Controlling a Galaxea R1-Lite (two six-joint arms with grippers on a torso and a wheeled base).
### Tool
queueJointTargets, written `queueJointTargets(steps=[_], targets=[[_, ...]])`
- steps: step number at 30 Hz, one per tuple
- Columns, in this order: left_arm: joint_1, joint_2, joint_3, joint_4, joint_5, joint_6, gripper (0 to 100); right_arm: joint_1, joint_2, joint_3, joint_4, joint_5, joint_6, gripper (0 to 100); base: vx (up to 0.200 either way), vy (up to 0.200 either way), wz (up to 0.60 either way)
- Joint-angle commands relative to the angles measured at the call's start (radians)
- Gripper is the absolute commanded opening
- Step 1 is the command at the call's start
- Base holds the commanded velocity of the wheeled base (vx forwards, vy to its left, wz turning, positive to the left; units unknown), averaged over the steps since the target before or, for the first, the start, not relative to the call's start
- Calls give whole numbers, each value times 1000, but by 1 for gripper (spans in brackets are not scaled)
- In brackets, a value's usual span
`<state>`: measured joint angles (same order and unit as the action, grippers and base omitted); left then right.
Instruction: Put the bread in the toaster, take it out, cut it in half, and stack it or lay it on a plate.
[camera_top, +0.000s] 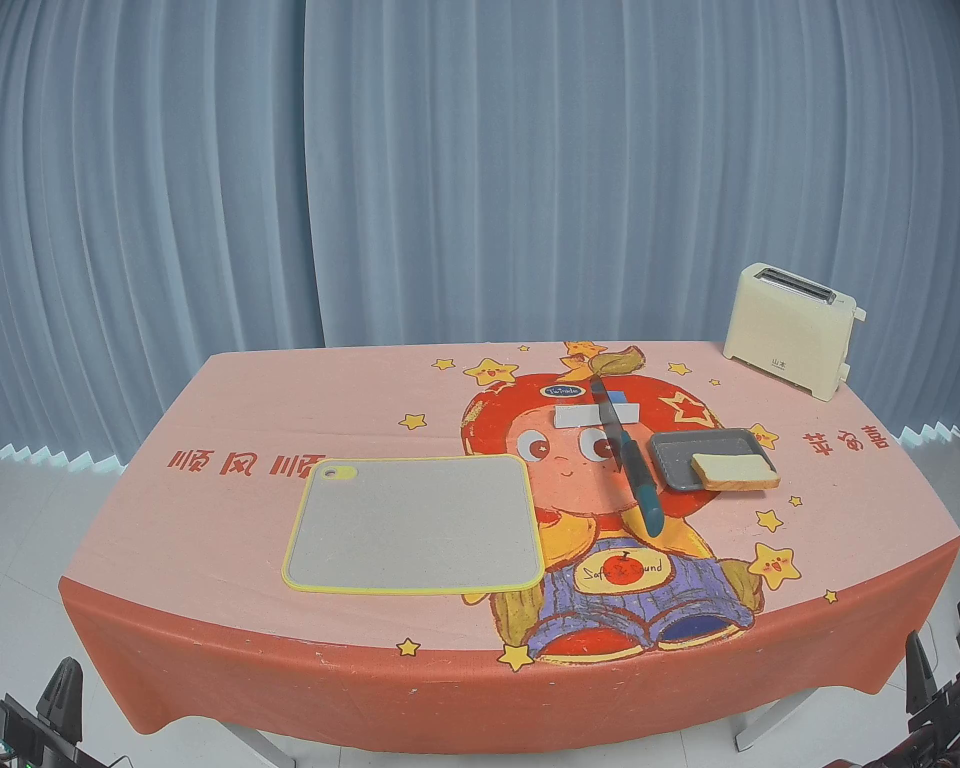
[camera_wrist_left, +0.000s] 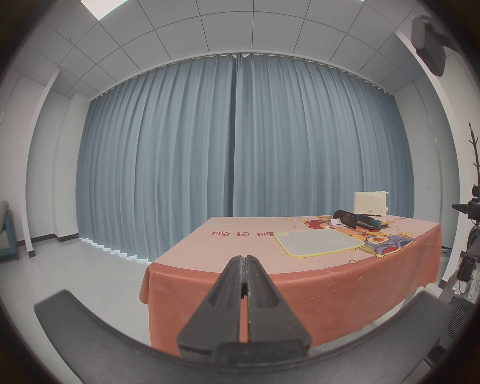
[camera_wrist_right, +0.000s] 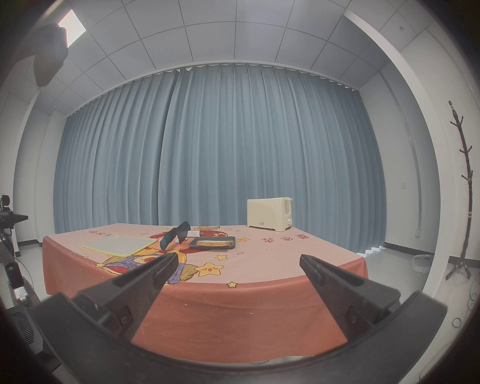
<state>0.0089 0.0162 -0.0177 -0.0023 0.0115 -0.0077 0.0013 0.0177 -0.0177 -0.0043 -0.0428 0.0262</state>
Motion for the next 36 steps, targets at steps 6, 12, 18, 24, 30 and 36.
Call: queueJointTargets(steps=[6, 12, 18, 24, 30, 36], targets=[[0, -16, 18, -1, 1, 0, 0, 0, -18, 18, -2, 1, 1, 100, 0, 0, 0], [0, -16, 18, -1, 1, 0, 0, 0, -18, 18, -3, 3, 1, 100, 0, 0, 0], [0, -16, 18, -1, 1, 0, 0, 0, -18, 18, -5, 4, 1, 100, 0, 0, 0], [0, -16, 18, -1, 1, 0, 0, 0, -18, 16, -118, 3, 0, 100, 0, 0, 0], [0, -16, 18, -1, 1, 0, 0, 0, -18, 18, -135, 1, -8, 100, 0, 0, 0], [0, -16, 18, -1, 1, 0, 0, 0, -18, 18, -143, 9, -5, 100, 0, 0, 0]])
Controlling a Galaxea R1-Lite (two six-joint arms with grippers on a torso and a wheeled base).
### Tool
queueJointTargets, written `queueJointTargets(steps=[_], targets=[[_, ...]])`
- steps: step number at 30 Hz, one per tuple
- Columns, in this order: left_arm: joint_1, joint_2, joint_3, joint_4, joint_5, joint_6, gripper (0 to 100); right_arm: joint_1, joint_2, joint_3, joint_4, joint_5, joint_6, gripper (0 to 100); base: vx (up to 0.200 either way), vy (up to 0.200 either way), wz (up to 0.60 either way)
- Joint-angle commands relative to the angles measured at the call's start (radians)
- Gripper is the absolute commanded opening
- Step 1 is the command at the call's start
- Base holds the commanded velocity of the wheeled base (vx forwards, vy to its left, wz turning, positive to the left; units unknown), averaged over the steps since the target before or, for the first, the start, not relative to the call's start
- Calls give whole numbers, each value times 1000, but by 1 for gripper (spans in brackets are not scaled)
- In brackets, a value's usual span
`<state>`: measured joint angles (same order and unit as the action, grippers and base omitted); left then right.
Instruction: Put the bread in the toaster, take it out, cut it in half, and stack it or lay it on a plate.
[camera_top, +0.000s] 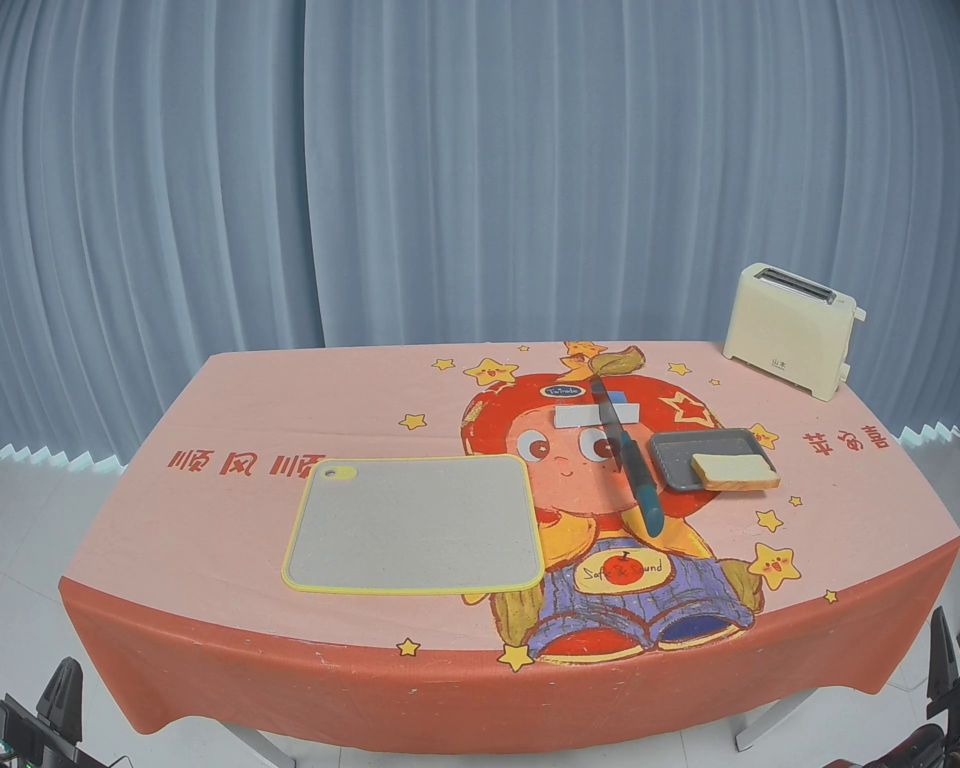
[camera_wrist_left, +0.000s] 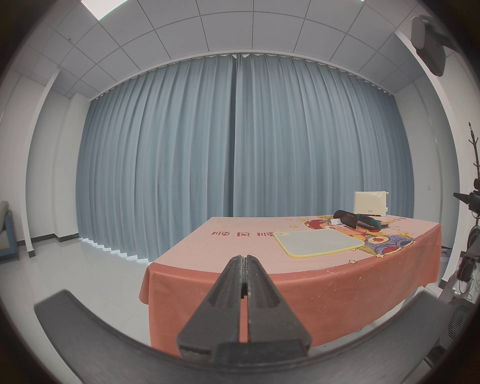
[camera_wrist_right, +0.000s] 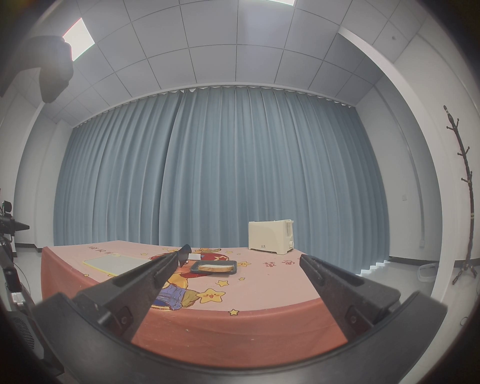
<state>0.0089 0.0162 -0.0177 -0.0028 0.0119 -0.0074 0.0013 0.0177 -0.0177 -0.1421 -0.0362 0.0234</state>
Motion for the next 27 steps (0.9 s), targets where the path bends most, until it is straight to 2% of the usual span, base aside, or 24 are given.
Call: queueJointTargets(steps=[1, 6, 13, 19, 27], targets=[[0, -16, 18, 0, 0, 0, 0, 0, -18, 18, -10, 5, -5, 100, 0, 0, 0], [0, -16, 18, 0, 0, 0, 0, 0, -18, 15, -39, 10, 4, 100, 0, 0, 0], [0, -16, 18, 0, 0, 0, 0, 0, -18, -28, -7, 61, 9, 100, 0, 0, 0], [0, -16, 18, 0, 0, 0, 0, -6, -16, -56, 49, 73, 12, 100, 0, 0, 0], [0, -16, 18, 0, 0, 0, 0, -29, 34, -81, 47, 107, 12, 100, 0, 0, 0]])
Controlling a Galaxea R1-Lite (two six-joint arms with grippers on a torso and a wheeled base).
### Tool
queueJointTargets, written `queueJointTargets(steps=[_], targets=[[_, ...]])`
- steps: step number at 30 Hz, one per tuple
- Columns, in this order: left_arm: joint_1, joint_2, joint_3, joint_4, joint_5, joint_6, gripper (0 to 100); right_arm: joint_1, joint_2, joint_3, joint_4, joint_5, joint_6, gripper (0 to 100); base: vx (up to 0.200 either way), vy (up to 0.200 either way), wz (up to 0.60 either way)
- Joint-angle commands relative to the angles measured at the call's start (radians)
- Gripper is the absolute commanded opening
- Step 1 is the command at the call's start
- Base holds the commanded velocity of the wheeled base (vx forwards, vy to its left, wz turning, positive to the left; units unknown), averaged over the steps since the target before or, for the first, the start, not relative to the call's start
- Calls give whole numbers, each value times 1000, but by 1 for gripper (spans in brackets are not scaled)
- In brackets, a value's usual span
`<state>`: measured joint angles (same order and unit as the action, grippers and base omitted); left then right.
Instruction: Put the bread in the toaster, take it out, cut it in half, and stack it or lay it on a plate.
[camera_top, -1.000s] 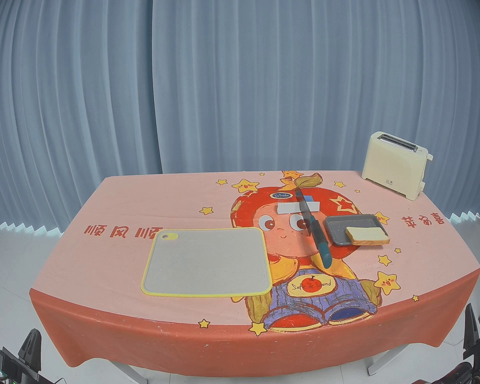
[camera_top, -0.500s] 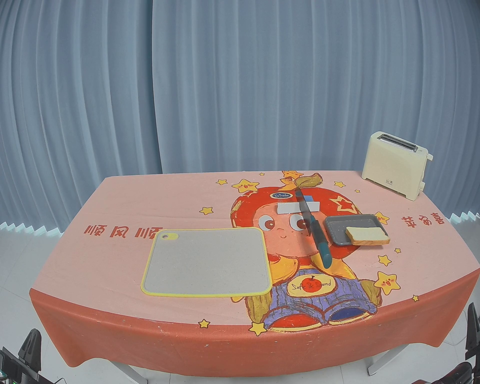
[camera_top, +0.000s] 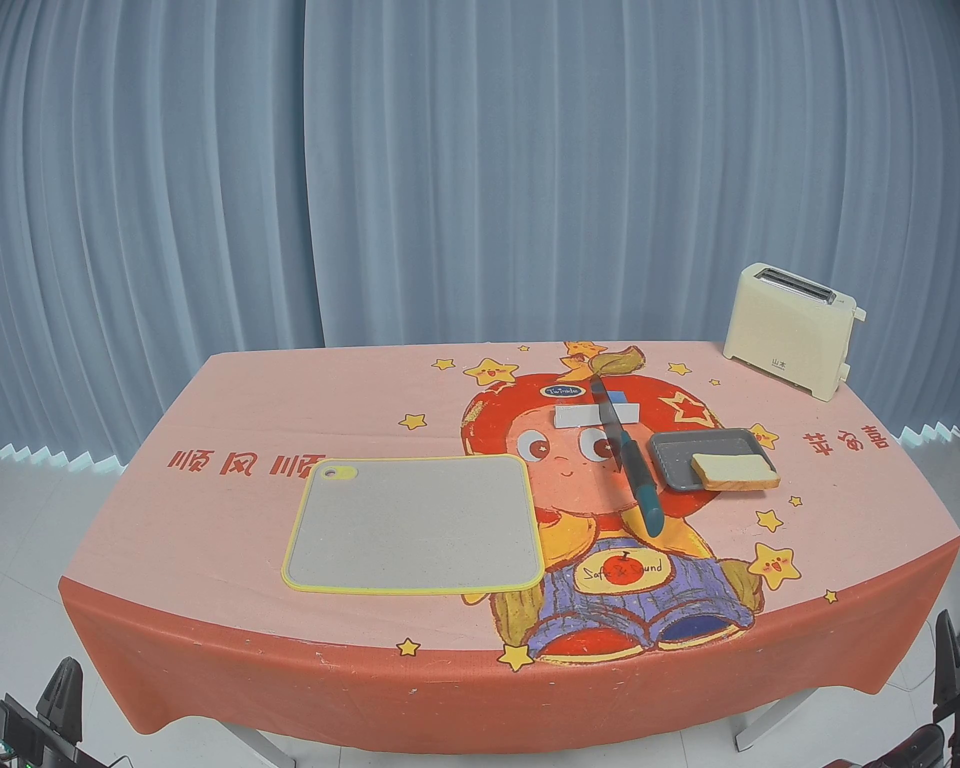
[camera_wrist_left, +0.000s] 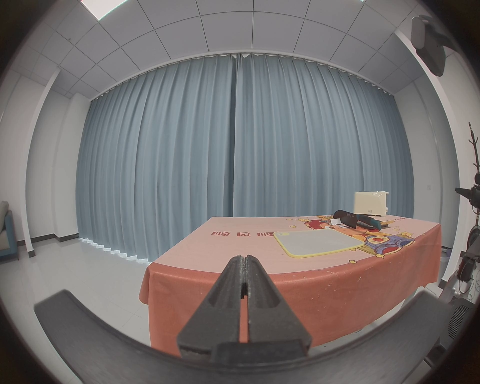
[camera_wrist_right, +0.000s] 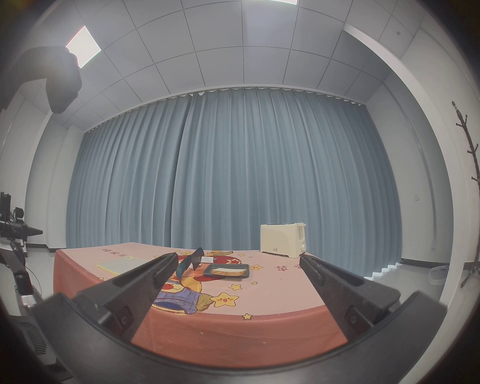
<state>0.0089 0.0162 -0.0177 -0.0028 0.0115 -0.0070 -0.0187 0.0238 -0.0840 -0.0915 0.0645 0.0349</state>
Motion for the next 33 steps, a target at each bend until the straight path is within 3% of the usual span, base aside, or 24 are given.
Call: queueJointTargets(steps=[1, 14, 19, 22, 33], targets=[[0, -16, 18, 0, 1, -1, 0, -9, 38, -22, -2, 6, 0, 100, 0, 0, 0], [0, -16, 18, 0, 1, -1, 0, -7, 113, -22, -1, 8, 2, 100, 0, 0, 0], [0, -16, 18, 0, 1, -1, 0, -6, 160, -25, 1, 8, 49, 100, 0, 0, 0], [0, -16, 18, 0, 1, -1, 0, -7, 176, -23, 3, 29, 68, 100, 0, 0, 0], [0, -16, 18, 0, 1, -1, 0, -1, 251, -19, 6, 46, 77, 100, 0, 0, 0]])
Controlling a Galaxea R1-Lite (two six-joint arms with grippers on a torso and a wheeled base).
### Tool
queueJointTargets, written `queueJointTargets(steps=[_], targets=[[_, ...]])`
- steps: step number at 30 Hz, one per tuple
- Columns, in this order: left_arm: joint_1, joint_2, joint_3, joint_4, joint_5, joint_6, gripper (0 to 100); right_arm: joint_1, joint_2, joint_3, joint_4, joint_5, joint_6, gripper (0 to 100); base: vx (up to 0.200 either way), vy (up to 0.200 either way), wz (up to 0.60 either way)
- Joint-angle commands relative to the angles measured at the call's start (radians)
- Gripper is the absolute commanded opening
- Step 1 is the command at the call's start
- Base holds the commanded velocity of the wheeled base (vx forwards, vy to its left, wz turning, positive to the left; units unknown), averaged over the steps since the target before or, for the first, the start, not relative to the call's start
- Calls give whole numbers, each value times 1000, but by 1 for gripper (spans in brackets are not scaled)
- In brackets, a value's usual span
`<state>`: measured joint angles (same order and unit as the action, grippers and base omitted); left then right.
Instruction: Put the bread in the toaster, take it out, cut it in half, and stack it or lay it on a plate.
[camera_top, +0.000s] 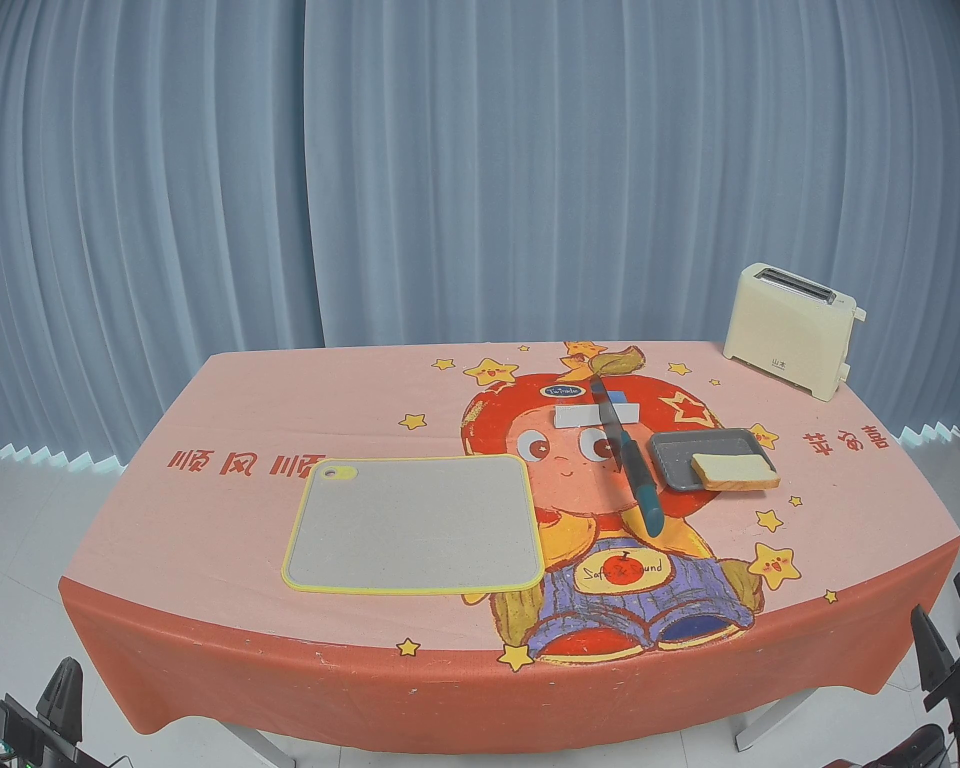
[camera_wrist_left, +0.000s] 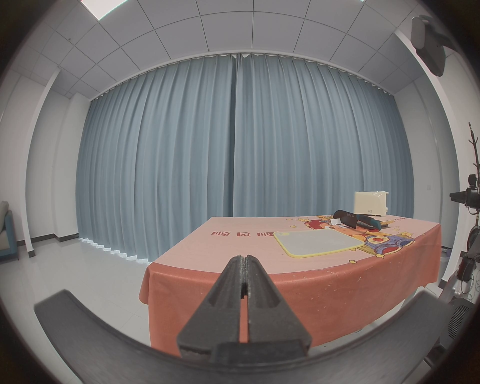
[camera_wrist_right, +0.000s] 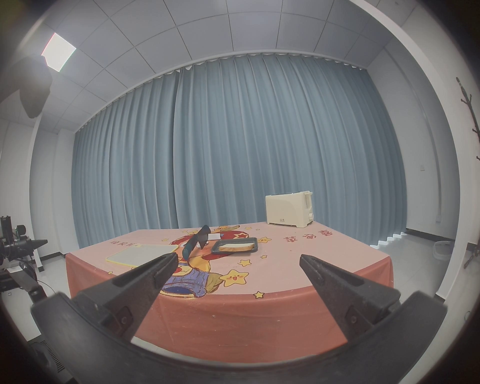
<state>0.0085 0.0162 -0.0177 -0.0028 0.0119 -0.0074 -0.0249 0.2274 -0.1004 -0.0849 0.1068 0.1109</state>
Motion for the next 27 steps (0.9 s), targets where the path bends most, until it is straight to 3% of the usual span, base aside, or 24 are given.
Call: queueJointTargets(steps=[1, 8, 16, 21, 27], targets=[[1, -16, 18, 0, 0, 0, 0, 5, 58, -4, -3, 10, 3, 100, 0, 0, 0], [1, -16, 18, 0, 0, 0, 0, 5, 85, -7, -1, 76, 49, 100, 0, 0, 0], [1, -16, 18, 0, 0, 0, 0, 5, 108, 1, -1, 86, 58, 100, 0, 0, 0], [1, -16, 18, 0, 0, 0, 0, 6, 112, 2, 1, 139, 118, 100, 0, 0, 0], [1, -16, 18, 0, 0, 0, 0, 8, 138, 16, -1, 143, 162, 100, 0, 0, 0]])
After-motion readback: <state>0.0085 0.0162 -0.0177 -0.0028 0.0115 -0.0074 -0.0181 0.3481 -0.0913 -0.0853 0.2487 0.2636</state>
